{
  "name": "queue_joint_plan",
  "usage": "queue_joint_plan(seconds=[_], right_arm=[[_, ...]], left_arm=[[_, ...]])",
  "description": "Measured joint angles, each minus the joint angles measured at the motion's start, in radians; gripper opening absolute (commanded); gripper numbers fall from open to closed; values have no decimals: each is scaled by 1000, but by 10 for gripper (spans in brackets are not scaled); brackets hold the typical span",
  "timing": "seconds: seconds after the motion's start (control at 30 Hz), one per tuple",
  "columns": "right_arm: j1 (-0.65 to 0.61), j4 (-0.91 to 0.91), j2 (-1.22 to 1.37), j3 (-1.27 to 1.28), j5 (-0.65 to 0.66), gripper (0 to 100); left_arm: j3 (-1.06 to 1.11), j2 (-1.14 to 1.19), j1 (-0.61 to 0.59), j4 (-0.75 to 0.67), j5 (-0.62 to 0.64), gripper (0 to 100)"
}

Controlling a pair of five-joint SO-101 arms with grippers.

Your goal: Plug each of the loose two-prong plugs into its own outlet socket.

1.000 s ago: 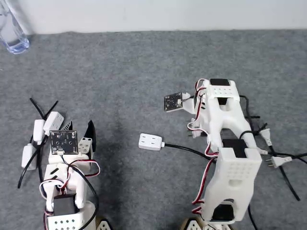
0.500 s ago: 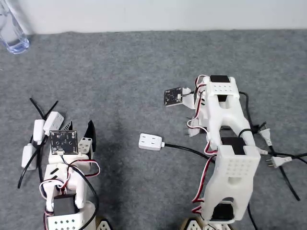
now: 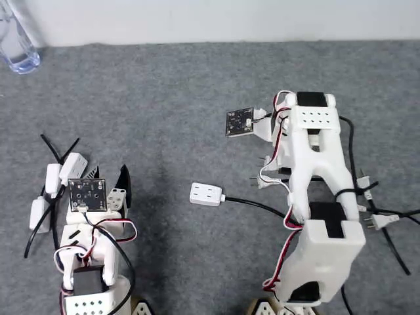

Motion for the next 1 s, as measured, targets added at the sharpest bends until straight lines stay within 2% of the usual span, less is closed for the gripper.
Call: queue_joint_plan(seconds=[0.13,0.37,0.63,0.8,1.0], right_arm=[[89,75,-71,-84,0,8],[270,233,-210,-180,112,8],[537,236,-221,-167,264,8],[618,226,-126,-166,308,8],[697,115,15,-166,311,8]], left_arm=[[0,0,0,0,0,181],[0,0,0,0,0,181],[0,0,0,0,0,181],[0,0,0,0,0,181],[0,0,0,0,0,181]])
